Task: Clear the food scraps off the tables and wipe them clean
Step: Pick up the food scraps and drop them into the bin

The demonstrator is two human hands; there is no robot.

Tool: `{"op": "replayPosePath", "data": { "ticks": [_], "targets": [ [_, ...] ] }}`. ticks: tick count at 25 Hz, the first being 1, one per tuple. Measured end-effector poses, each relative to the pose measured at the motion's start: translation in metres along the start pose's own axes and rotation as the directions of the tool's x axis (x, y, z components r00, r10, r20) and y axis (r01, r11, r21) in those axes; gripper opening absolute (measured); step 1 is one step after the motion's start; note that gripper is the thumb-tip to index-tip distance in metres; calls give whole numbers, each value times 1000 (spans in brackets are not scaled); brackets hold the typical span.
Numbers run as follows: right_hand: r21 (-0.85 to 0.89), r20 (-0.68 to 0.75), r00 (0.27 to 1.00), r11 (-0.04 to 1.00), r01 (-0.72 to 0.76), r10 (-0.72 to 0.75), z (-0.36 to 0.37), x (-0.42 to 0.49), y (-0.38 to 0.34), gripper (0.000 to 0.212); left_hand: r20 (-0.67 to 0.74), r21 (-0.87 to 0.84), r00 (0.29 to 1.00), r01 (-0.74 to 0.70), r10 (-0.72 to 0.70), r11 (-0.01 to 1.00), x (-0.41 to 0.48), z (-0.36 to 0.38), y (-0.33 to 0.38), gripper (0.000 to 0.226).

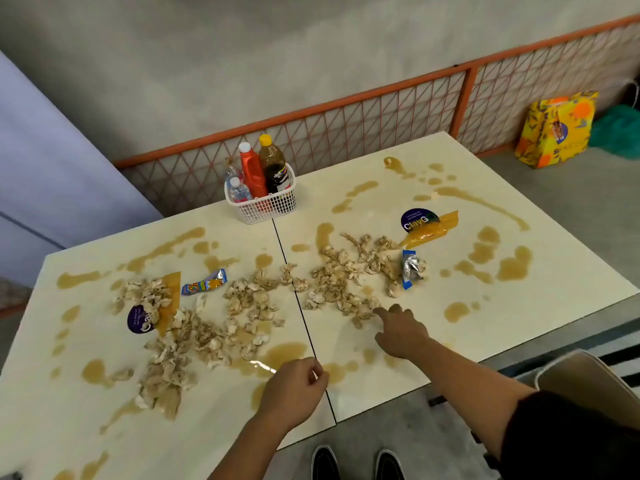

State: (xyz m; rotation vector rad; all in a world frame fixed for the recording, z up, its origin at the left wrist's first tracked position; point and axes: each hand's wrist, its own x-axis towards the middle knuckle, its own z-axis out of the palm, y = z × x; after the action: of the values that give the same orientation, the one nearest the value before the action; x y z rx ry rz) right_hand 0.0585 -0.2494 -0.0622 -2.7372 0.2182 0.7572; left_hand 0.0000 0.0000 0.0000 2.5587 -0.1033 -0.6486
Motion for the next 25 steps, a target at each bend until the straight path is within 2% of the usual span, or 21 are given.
{"op": "replayPosePath", "data": {
  "ticks": [6,10,14,17,19,21,23,25],
  "targets": [
    [-122,68,996,992,-42,51,7,28,-13,64,38,-42,999,-17,18,999,15,2,-33,24],
    [-108,62,995,992,-65,72,20,32,-14,69,71,-34,996,-50,52,998,22,2,-59,27],
    [17,-5,991,991,-134,134,25,31,-17,70,108,-8,987,-123,123,992,44,-2,-62,26],
    [239,-96,975,955,-173,200,31,16,-16,64,155,28,969,-201,194,979,59,-1,-45,26],
    [456,-195,940,874,-166,280,34,2,-17,54,191,56,954,-246,232,968,69,1,-30,25],
    [660,-286,868,740,-129,407,34,-14,-17,37,206,111,939,-303,276,947,83,6,-15,26],
    [816,-265,801,567,-110,537,34,-30,-12,28,254,156,925,-329,284,932,99,14,-4,26],
    [920,-162,767,377,-110,621,38,-42,-1,28,321,234,914,-332,249,914,112,25,5,38]
  ]
}}
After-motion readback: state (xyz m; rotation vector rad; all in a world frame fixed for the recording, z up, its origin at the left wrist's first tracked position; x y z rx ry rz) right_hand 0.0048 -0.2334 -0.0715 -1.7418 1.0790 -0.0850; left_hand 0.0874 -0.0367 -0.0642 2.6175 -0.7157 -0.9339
